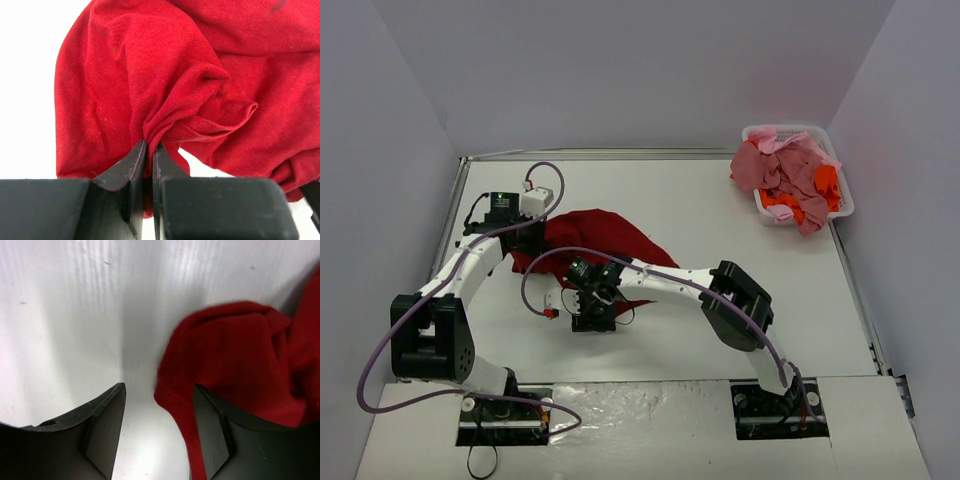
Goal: Fold and stack the t-shirts
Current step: Flatten out the tshirt
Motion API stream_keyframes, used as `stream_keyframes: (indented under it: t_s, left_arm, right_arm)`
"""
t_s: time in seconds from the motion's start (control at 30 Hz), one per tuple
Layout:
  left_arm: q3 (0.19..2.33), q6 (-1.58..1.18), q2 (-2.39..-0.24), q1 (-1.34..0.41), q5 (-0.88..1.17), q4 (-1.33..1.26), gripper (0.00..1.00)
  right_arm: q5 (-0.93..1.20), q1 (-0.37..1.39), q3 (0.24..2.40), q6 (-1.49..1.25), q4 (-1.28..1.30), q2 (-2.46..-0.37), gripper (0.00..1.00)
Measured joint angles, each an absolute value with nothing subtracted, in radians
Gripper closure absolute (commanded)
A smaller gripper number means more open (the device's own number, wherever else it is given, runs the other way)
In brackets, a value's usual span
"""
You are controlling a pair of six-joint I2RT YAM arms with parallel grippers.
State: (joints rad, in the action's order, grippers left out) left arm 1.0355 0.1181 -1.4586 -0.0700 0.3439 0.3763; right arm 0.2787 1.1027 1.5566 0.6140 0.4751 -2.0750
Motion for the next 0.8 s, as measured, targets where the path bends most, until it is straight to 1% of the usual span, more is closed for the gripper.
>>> stream_keyframes:
  t_s: [0.17,0.43,0.5,0.57,0.63,0.67,0.7,0.73,0.8]
  left_arm:
    - [1.034,0.118,-1.459,-0.069,0.344,0.372,0.98]
    - [1.033,0.118,-1.459,-0.061,0.344,0.367,0.98]
    - [1.032,0.118,-1.459,-0.060,0.346,0.364,0.98]
    - [1.028,0.118,-1.459,-0.059,0.350,0.361,0.98]
    - [1.023,0.119,-1.459,-0.057,0.354,0.360,0.98]
    - [1.021,0.119,-1.460,-0.058,0.356,0.360,0.98]
    - [1.019,0.119,-1.462,-0.057,0.360,0.360,0.98]
    - [1.018,0.119,-1.463,-0.058,0.362,0.360,0.98]
    - [1.018,0.119,-1.464,-0.057,0.366,0.360,0.98]
  right_arm:
    - [0.281,1.135,1.559,0.614,0.474,-2.076,0.44]
    - [0.257,1.130,1.562,0.614,0.440,-2.119,0.45]
    - [0.248,1.122,1.562,0.614,0.427,-2.120,0.49]
    - [0.237,1.118,1.562,0.612,0.413,-2.121,0.57]
    - [0.226,1.113,1.562,0.611,0.400,-2.123,0.67]
    - [0.221,1.112,1.562,0.612,0.397,-2.125,0.80]
    - [0.214,1.112,1.562,0.615,0.392,-2.125,0.87]
    - [0.208,1.112,1.562,0.613,0.387,-2.127,1.00]
    - [0.194,1.112,1.562,0.613,0.379,-2.128,1.00]
